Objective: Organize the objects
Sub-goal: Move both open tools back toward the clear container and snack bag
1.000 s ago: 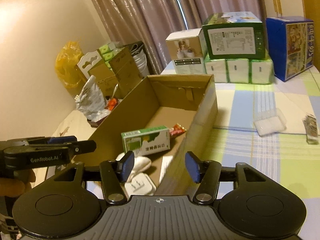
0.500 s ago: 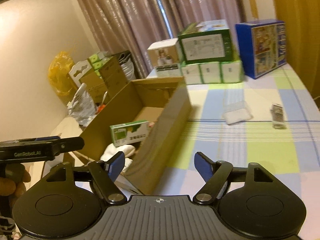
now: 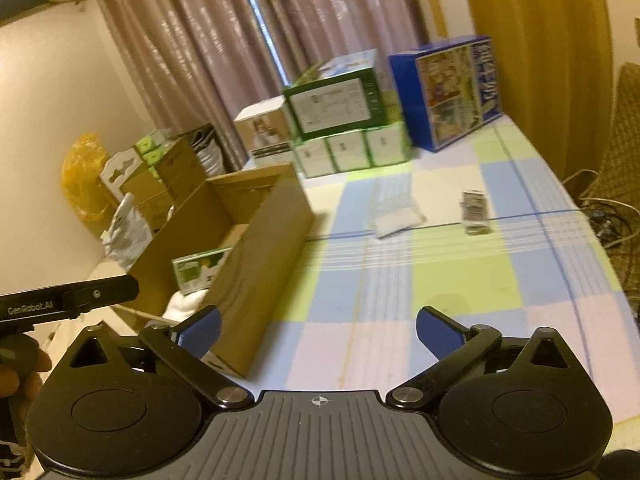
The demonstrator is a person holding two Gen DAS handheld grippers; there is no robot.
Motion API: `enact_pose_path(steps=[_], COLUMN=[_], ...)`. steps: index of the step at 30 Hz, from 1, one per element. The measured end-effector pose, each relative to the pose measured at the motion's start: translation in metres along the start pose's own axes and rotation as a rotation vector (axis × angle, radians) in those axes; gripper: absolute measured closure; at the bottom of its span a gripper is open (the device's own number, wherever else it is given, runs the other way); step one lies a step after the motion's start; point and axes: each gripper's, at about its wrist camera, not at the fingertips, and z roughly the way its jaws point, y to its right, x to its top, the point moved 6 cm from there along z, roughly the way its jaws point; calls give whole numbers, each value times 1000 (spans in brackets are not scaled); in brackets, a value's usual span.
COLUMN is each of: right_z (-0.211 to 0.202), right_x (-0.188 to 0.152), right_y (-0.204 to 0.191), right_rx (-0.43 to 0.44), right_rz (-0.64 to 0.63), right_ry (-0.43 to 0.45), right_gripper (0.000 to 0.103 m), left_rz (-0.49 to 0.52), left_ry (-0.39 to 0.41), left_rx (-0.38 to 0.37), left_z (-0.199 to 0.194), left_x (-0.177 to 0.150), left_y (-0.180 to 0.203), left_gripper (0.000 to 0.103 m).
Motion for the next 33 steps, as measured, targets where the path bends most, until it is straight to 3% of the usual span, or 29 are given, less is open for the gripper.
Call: enact_pose_path(steps=[16,33], right_z=[-37,-37], right_x=[-5,-3], right_y=[75,102], right_rx=[-115,-136], right_rz=[111,155], right_ry=[35,31], right_gripper=[2,2], left_rz=[91,144], left_ry=[-41,-80], left_rx=[-60,-80], left_z=[21,39], left_x=[-13,-18], left_y=[60,87], left_gripper=[1,1])
